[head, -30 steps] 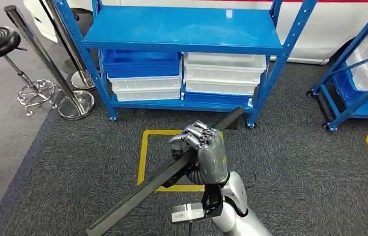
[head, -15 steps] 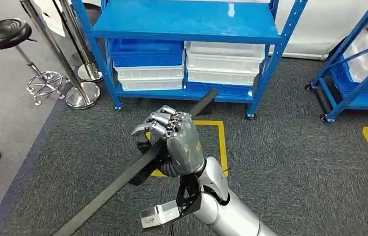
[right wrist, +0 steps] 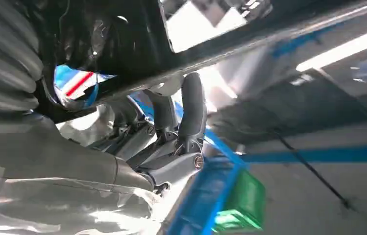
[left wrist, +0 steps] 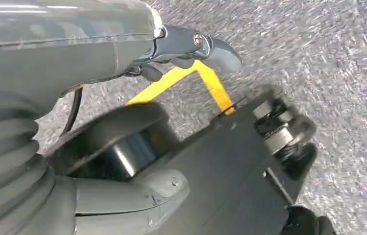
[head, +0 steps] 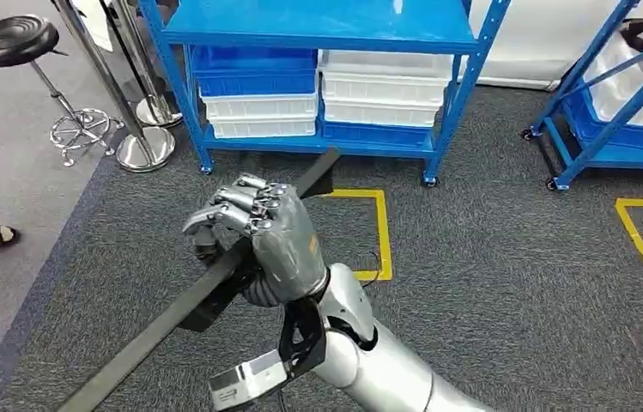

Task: Take the parts from the cabinet and place them on the table.

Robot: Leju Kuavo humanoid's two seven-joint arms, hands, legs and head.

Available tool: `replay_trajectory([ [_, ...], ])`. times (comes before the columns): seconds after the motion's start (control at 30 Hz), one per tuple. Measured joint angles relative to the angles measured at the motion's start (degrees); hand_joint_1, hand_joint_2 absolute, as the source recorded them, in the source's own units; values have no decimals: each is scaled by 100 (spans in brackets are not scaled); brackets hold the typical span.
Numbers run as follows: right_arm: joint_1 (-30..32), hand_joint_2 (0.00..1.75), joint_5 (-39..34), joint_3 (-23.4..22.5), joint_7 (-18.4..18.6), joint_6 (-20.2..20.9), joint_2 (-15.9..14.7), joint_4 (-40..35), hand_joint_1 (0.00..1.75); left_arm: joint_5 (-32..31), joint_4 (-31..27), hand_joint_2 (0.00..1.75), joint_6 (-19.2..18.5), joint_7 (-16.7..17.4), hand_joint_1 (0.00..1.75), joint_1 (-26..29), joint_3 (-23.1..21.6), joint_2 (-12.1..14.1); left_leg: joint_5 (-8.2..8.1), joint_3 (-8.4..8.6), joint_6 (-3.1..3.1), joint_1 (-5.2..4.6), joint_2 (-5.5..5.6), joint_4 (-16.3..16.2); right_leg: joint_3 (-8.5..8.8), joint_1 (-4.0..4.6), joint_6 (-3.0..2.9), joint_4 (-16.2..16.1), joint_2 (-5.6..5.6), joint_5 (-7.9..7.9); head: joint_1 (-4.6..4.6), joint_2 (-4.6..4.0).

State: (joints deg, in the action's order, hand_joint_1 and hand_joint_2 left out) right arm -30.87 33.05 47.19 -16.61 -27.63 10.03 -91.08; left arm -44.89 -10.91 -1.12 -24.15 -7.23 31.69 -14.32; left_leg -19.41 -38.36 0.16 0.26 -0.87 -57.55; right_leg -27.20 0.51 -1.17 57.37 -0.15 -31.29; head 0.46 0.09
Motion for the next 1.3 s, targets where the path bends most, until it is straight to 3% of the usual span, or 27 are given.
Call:
replay_trajectory([
  [0.03,-6,175,-24,30,7,0,0,33,175,9,0,175,0,-19,0,21,2,33,50,-22,-34,-39,45,15,-82,-84,-28,-118,-18,119,2,-2],
  [0.07,-22,175,-79,70,2,-2,11,90,175,24,-2,175,24,-44,0,12,4,64,-136,-127,-76,-17,71,-40,-128,-95,-47,-124,-55,230,-2,0],
  [0.1,-31,175,-118,111,-11,-4,35,120,175,52,-2,175,103,-79,0,25,9,72,-538,-203,-112,3,81,-258,-235,-103,-103,-136,-47,330,-7,0],
  [0.13,-41,175,-155,127,-31,-7,57,133,175,70,-2,175,175,-103,0,49,13,79,-945,-269,-144,15,81,-639,-342,-100,-94,-134,-46,411,-15,0],
  [0.17,-51,175,-190,138,-48,-2,66,146,175,87,-2,175,234,-138,0,57,15,79,-1238,-336,-171,29,79,-1063,-438,-100,-97,-128,-49,487,-11,0],
  [0.2,-61,175,-244,164,-74,13,66,190,175,127,-2,175,319,-196,0,57,20,75,-1382,-387,-204,42,79,-1511,-554,-100,-87,-117,-60,577,-13,0],
  [0.23,-67,175,-299,177,-79,52,66,238,175,150,-2,175,360,-244,0,56,24,74,-1283,-379,-223,58,78,-1778,-669,-102,-75,-96,-68,655,-13,0],
  [0.27,-75,175,-341,194,-81,94,70,275,175,195,-2,175,385,-297,0,52,37,75,-1049,-288,-246,78,78,-1845,-790,-111,-56,-67,-77,726,-13,-2],
  [0.33,-84,175,-417,216,-85,125,100,378,175,325,-4,175,391,-413,0,27,109,75,-596,217,-284,121,77,-1382,-1047,-134,4,13,-79,837,-13,0],
  [0.37,-93,175,-431,216,-85,131,122,422,175,363,-11,175,354,-428,0,4,153,77,-698,590,-297,147,80,-957,-1130,-133,39,66,-71,892,-13,-2],
  [0.4,-104,175,-446,221,-85,144,164,457,175,376,-20,175,295,-428,0,-22,175,88,-1043,1178,-278,132,84,-299,-1201,-104,78,128,-49,923,-15,0],
  [0.43,-116,175,-463,223,-87,155,190,498,175,389,-41,175,247,-428,0,-38,197,123,-1282,1376,-208,126,95,197,-1229,-100,106,181,-59,955,-11,0],
  [0.53,-127,175,-474,240,-87,175,232,607,175,409,-42,175,197,-426,0,-51,269,175,-1211,1259,3,103,86,155,-1244,-114,235,109,-71,1155,-4,0],
  [0.57,-131,175,-476,245,-87,173,229,638,175,409,-42,175,195,-424,0,-51,291,197,-1142,1229,63,113,47,160,-1283,-149,254,171,-47,1064,-9,0],
  [0.6,-133,175,-479,247,-87,173,232,658,175,411,-42,175,195,-422,0,-51,299,204,-1099,1177,121,103,44,157,-1376,-149,256,361,-43,837,-2,-2],
  [0.67,-132,175,-481,260,-87,173,232,697,175,385,-42,175,236,-378,0,-53,306,221,-994,1061,160,78,38,147,-1727,-143,275,1311,-29,238,-2,-2],
  [0.73,-129,175,-472,262,-81,173,225,750,175,334,-42,175,308,-321,0,-38,308,236,-916,939,169,37,32,116,-1890,-136,268,1954,-17,13,-2,0],
  [0.8,-135,175,-441,262,-81,188,219,793,175,289,-42,175,354,-308,0,-19,308,245,-889,864,168,2,35,83,-1525,-108,198,1544,-12,226,-2,0],
  [0.87,-171,175,-372,262,-98,212,219,830,175,234,-44,175,406,-308,0,-36,308,249,-879,854,170,-40,41,66,-813,-50,44,485,-7,572,-2,0],
  [0.9,-206,175,-352,264,-118,249,219,837,175,216,-44,175,428,-308,0,-43,308,241,-869,828,150,-53,30,63,-656,-25,-72,238,-17,449,-11,0],
  [1.03,-251,175,-93,264,-195,267,208,839,175,135,-46,175,481,-302,0,-127,304,249,-826,784,37,-30,19,64,-688,12,-82,123,-9,508,-4,0],
  [1.07,-253,175,33,266,-195,245,208,835,175,114,-50,175,490,-297,0,-136,304,260,-868,775,4,-52,32,43,-644,-86,-79,15,-44,561,-4,0],
  [1.1,-254,175,156,269,-184,223,205,835,175,89,-50,175,492,-286,0,-135,299,260,-987,710,-29,-31,54,-94,-620,-84,-91,-33,-69,583,-2,0],
  [1.2,-259,175,389,271,-125,146,194,837,175,55,-50,175,494,-249,0,-125,293,260,-1616,80,-129,43,63,-1395,-657,-85,-105,-37,-153,592,-4,0],
  [1.23,-251,175,411,273,-120,146,181,837,175,55,-50,175,496,-242,0,-112,293,260,-1687,-83,-162,59,63,-1711,-674,-85,-102,-26,-184,594,-4,0],
  [1.27,-245,175,426,275,-109,144,157,839,175,63,-50,175,549,-245,0,-95,293,258,-1603,-112,-191,81,61,-1750,-687,-89,-99,-7,-220,594,-4,-2],
  [1.3,-244,175,433,275,-101,144,151,839,175,66,-50,175,571,-249,0,-89,293,256,-1427,-15,-210,102,51,-1537,-691,-96,-93,9,-248,590,-4,0],
])
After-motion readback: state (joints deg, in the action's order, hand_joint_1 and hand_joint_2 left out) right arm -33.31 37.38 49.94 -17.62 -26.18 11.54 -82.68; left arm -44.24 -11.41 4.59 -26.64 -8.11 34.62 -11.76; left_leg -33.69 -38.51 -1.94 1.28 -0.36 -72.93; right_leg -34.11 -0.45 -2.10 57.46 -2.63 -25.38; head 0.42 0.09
